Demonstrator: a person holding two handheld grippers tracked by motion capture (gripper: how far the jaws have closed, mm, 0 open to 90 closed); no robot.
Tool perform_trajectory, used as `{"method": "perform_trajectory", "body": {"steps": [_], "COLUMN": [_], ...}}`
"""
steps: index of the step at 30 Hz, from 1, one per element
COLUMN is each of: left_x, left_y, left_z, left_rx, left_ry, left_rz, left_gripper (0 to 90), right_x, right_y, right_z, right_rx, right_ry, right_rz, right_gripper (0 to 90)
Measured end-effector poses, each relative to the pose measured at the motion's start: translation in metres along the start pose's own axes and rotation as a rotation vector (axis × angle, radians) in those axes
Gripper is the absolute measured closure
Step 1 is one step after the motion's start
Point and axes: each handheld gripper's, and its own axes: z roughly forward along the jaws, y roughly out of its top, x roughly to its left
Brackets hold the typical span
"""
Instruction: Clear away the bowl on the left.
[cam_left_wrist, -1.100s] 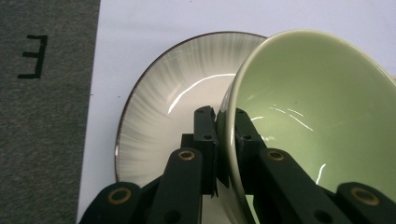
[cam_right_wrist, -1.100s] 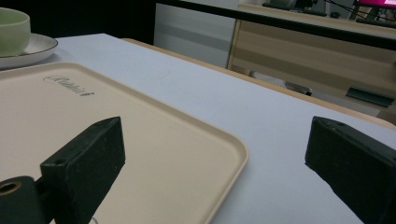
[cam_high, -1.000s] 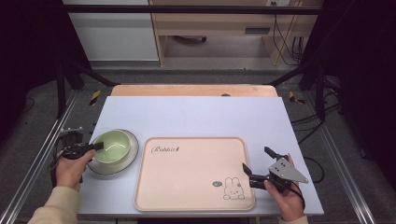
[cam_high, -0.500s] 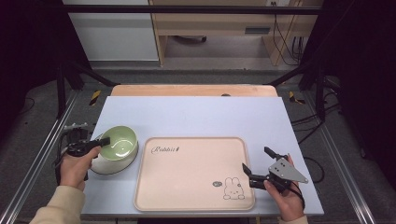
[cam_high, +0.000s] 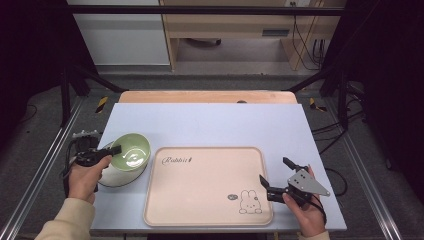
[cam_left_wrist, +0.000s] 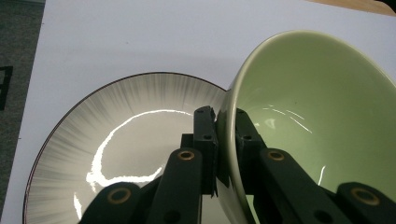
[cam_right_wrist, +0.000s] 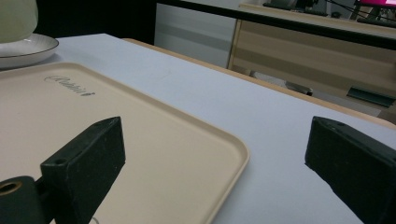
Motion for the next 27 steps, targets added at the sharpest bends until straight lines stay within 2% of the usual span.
{"method": "perform_trajectory", "body": {"steps": [7, 27], "left_x": [-0.003, -0.016], "left_y": [0.001, 0.002], "left_z": [-0.001, 0.003], "left_rx": [-0.005, -0.006], "left_ry": [-0.005, -0.023], "left_rz": [-0.006, 0.016], "left_gripper": [83.2, 83.1], "right_x": [0.0, 0.0], "right_y": [0.0, 0.001], "right_z": [0.0, -0.001], "right_rx": [0.001, -0.004], "right_ry": [0.0, -0.002], "right_rz": [0.0, -0.001], "right_gripper": [5.0, 5.1]}}
